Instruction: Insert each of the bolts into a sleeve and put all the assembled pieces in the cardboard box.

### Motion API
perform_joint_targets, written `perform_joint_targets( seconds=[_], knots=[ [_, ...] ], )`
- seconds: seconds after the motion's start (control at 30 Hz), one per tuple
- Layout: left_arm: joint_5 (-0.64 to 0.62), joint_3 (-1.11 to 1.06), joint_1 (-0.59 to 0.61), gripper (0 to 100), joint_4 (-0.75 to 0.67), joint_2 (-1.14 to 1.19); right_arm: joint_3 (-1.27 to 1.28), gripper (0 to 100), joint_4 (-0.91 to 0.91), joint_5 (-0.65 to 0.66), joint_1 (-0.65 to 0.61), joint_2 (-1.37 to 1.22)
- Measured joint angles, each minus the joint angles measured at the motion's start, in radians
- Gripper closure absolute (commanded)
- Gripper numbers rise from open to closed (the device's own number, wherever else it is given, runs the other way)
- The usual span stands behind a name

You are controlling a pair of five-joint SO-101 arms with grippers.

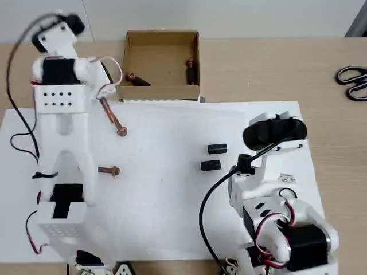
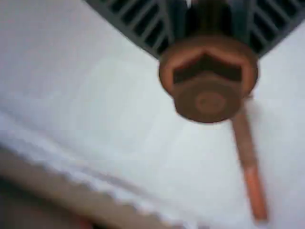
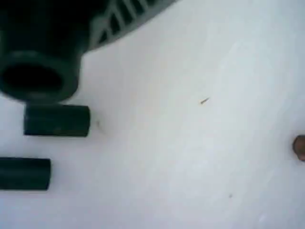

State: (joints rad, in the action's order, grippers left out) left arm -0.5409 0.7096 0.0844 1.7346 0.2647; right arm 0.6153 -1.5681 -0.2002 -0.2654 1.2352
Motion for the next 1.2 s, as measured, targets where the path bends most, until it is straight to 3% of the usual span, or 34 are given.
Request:
perform_joint_targets(
  seconds=[0.27, 0.53, 0.87, 1.07, 1.2],
  knots=[
    [0.066, 0.107, -0.044, 100, 0.0, -0.183, -0.014, 99.6, 0.0, 0.061, -0.015, 0.106],
    [0.066, -0.014, -0.048, 100, 0.0, -0.419, -0.018, 99.6, 0.0, 0.15, -0.018, 0.178],
    [0.068, -0.315, -0.048, 100, 0.0, -0.756, -0.018, 99.6, 0.0, 0.155, -0.017, 0.187],
    [0.101, -0.621, -0.048, 100, -0.008, -1.008, 0.051, 99.6, 0.0, 0.155, -0.018, 0.265],
    [0.101, -0.856, -0.048, 100, -0.098, -1.189, 0.141, 99.6, 0.005, 0.155, -0.018, 0.341]
  ],
)
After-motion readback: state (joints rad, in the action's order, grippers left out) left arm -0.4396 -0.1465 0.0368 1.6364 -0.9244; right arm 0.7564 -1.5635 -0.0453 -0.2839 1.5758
